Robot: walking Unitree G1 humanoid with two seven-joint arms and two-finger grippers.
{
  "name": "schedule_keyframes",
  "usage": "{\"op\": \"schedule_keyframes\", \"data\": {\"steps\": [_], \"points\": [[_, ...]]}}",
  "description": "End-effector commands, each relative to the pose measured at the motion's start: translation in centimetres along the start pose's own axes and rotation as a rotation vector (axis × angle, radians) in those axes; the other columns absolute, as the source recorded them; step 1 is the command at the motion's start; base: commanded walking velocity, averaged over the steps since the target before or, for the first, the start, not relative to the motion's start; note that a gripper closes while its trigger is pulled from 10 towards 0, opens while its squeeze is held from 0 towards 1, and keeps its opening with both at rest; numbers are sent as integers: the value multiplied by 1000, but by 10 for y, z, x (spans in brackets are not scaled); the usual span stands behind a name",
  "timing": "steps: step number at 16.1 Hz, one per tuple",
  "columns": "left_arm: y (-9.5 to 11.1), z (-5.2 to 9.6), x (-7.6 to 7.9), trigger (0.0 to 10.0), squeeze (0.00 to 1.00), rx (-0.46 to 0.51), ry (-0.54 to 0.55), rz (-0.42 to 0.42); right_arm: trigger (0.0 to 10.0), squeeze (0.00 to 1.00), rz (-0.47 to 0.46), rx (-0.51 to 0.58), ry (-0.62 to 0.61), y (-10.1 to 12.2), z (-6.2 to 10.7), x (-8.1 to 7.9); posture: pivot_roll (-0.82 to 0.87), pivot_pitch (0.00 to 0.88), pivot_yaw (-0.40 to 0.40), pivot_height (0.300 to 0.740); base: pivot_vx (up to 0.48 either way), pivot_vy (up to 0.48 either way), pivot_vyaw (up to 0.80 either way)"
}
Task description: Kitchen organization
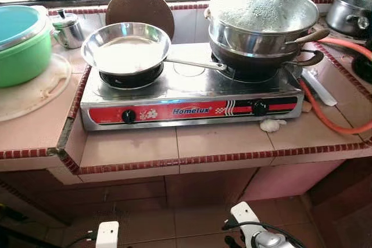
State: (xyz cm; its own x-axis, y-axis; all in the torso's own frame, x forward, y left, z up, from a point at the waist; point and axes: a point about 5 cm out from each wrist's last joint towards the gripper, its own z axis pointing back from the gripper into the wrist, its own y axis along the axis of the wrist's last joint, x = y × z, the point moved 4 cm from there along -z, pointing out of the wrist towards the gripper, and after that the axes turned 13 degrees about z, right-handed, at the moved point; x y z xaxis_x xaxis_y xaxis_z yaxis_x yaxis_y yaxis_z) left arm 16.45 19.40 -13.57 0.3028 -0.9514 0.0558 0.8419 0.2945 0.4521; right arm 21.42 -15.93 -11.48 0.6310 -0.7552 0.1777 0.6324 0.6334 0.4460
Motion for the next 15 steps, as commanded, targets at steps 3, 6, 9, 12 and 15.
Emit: {"op": "schedule_keyframes", "data": {"steps": [3, 6, 9, 12, 15], "points": [[-1, 0, -1, 10000, 0, 5, 7, 6, 10000, 0, 34, -11, -1, -2, 1, 2, -103, 26, -8, 740, 0, 0, 0], [3, 0, 1, 10000, 0, 32, -7, 37, 10000, 0, 64, -11, 3, 0, 1, 3, -96, 23, -17, 740, 0, 0, 0], [4, 0, 2, 10000, 0, 35, -7, 50, 10000, 0, 78, -9, 5, 2, 0, 3, -92, 21, -15, 740, 0, 314, 0], [5, 0, 1, 10000, 0, 40, -11, 29, 10000, 0, 68, -12, 7, 1, 0, 1, -94, 21, -4, 740, 0, 299, 0], [7, 0, -1, 10000, 0, 41, -11, -2, 10000, 0, 60, -17, 8, -2, 0, -1, -97, 23, 6, 740, 0, 0, 0]]}}
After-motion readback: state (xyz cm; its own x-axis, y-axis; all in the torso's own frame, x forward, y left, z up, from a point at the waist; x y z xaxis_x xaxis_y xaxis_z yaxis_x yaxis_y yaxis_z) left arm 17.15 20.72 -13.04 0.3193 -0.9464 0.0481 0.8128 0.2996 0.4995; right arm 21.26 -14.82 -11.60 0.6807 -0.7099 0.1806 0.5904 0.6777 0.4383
